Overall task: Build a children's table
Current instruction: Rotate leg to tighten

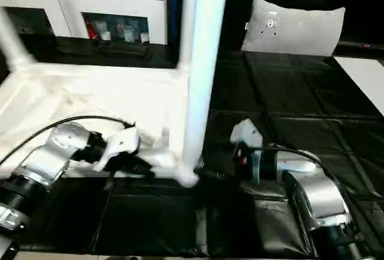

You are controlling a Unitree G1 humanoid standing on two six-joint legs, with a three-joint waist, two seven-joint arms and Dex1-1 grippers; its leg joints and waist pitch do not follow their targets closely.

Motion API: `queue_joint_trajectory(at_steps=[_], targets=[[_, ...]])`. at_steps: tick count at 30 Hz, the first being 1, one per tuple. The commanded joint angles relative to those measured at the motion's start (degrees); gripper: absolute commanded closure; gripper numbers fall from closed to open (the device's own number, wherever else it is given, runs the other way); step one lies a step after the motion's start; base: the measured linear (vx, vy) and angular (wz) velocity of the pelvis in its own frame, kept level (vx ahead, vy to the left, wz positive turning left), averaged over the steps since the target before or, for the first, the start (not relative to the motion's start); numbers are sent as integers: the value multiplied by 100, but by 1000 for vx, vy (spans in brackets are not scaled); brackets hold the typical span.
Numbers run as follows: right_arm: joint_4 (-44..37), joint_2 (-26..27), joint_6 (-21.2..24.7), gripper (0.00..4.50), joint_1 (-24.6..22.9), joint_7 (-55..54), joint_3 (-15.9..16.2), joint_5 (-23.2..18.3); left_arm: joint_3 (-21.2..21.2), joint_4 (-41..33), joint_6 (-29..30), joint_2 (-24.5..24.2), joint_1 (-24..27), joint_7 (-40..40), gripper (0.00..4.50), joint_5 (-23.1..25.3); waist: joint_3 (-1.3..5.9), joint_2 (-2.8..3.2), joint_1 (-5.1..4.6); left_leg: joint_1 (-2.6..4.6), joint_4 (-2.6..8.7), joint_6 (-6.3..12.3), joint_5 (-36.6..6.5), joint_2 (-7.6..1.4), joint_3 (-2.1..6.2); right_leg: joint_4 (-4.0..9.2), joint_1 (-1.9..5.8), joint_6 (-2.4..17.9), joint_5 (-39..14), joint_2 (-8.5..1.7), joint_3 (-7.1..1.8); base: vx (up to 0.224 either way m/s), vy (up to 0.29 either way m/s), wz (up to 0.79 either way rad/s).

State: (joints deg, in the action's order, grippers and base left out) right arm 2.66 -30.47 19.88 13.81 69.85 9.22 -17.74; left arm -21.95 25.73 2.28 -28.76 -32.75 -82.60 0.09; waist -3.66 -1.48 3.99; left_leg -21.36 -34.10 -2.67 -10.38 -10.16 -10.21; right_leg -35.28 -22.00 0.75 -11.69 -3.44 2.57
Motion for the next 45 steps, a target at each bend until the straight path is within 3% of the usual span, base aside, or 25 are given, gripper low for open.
queue_joint_trajectory(at_steps=[1, 4, 8, 17, 22, 27, 28, 30, 31, 33, 34, 38, 39, 40, 42, 43, 45], targets=[[53, -71, 38, 81, 145, 201, 82, -42, -214, -151, -184, 78, -222, -329, 450, -43, 394, -8, -15, 118, 389, 268, -950, -349, 84, 394, 219, 1396, -864, -490, -267, 0, 0, 0], [152, -57, 49, 126, 237, 324, 148, -97, -246, -173, -214, 107, -262, -407, 450, -94, 404, -22, 17, 117, 376, 293, -865, -344, 74, 368, 226, 1463, -685, -494, -265, 0, 0, 0], [235, -5, 11, 137, 341, 466, 265, -107, -260, -177, -262, 170, -297, -481, 450, -118, 409, -14, 89, 130, 367, 292, -792, -354, 62, 357, 218, 1462, -624, -491, -268, 0, 0, 0], [189, -61, 151, 226, 355, 705, 385, -190, -255, -166, -301, 158, -290, -505, 450, -153, 403, -19, 96, 118, 379, 234, -876, -349, 76, 372, 226, 1401, -804, -497, -261, 0, 0, 0], [98, -49, 272, 239, 297, 715, 385, -281, -218, -135, -307, 172, -268, -472, 450, -137, 406, -20, 96, 122, 375, 216, -896, -346, 75, 376, 227, 1396, -827, -498, -265, 0, 0, 0], [-283, 218, 818, 241, 72, 252, 270, -505, -41, -340, 176, 271, -130, -124, 450, -260, 403, -15, 91, 122, 380, 206, -885, -341, 76, 373, 218, 1379, -854, -490, -263, 0, 0, 0], [-394, 449, 953, 241, -21, -242, 242, -429, 0, -459, 493, 324, -77, 140, 450, -216, 385, -18, 84, 131, 393, 144, -1006, -342, 83, 399, 205, 1330, -1093, -494, -268, 0, 0, 0], [-409, 713, 965, 241, -76, -786, 250, -213, 82, -538, 796, 429, -28, 444, 450, -204, 365, -1, 65, 131, 406, 62, -1113, -336, 89, 419, 189, 1284, -1322, -502, -275, 0, 0, 0], [-389, 942, 1044, 241, -94, -1223, 244, -57, 148, -613, 1075, 535, 6, 717, 450, -184, 350, 6, 21, 140, 419, -100, -1365, -314, 105, 464, 177, 1132, -1870, -501, -272, 0, 0, 0], [-355, 1181, 1158, 241, -84, -1643, 193, 40, 170, -690, 1276, 614, 33, 936, 450, -119, 341, -17, -26, 126, 430, -165, -1462, -298, 121, 494, 179, 1028, -2152, -499, -267, 0, 0, 0], [-326, 1524, 1306, 241, -49, -2175, 97, 96, 186, -815, 1554, 729, 67, 1218, 450, -25, 337, -19, -128, 126, 447, -218, -1544, -311, 144, 491, 153, 984, -2239, -490, -270, 0, 0, 0], [-241, 2074, 1624, 243, 64, -3009, 30, 247, 297, -1076, 2215, 1050, 99, 1858, 450, 57, 352, -11, -268, 93, 441, -250, -1613, -289, 170, 501, 175, 936, -2324, -488, -258, 0, 0, 0], [-224, 2121, 1646, 243, 80, -3100, 31, 285, 310, -1103, 2289, 1088, 99, 1932, 450, 67, 348, -13, -303, 103, 428, -223, -1594, -282, 156, 509, 153, 955, -2248, -474, -269, 0, 0, 0], [-54, 2506, 1735, 243, 205, -3819, -60, 532, 407, -1222, 2682, 1349, 83, 2453, 450, 175, 343, -11, -372, 100, 422, -222, -1595, -280, 148, 511, 128, 1019, -2195, -469, -279, 0, 0, 0], [30, 2738, 1792, 244, 273, -4240, -143, 660, 483, -1274, 2926, 1523, 63, 2759, 450, 214, 359, -13, -378, 95, 409, -206, -1547, -264, 157, 516, 155, 994, -2188, -464, -269, 0, 0, 0], [79, 2860, 1809, 244, 317, -4449, -165, 740, 553, -1280, 3055, 1654, 35, 2977, 450, 229, 361, -5, -391, 101, 402, -191, -1478, -268, 144, 511, 133, 1016, -2037, -453, -284, 0, 0, 0], [204, 3122, 1554, 244, 391, -4805, -192, 900, 778, -1184, 3230, 2028, -95, 3630, 450, 310, 365, -4, -410, 93, 401, -175, -1428, -261, 138, 504, 148, 1054, -1873, -444, -282, 0, 0, 0]])
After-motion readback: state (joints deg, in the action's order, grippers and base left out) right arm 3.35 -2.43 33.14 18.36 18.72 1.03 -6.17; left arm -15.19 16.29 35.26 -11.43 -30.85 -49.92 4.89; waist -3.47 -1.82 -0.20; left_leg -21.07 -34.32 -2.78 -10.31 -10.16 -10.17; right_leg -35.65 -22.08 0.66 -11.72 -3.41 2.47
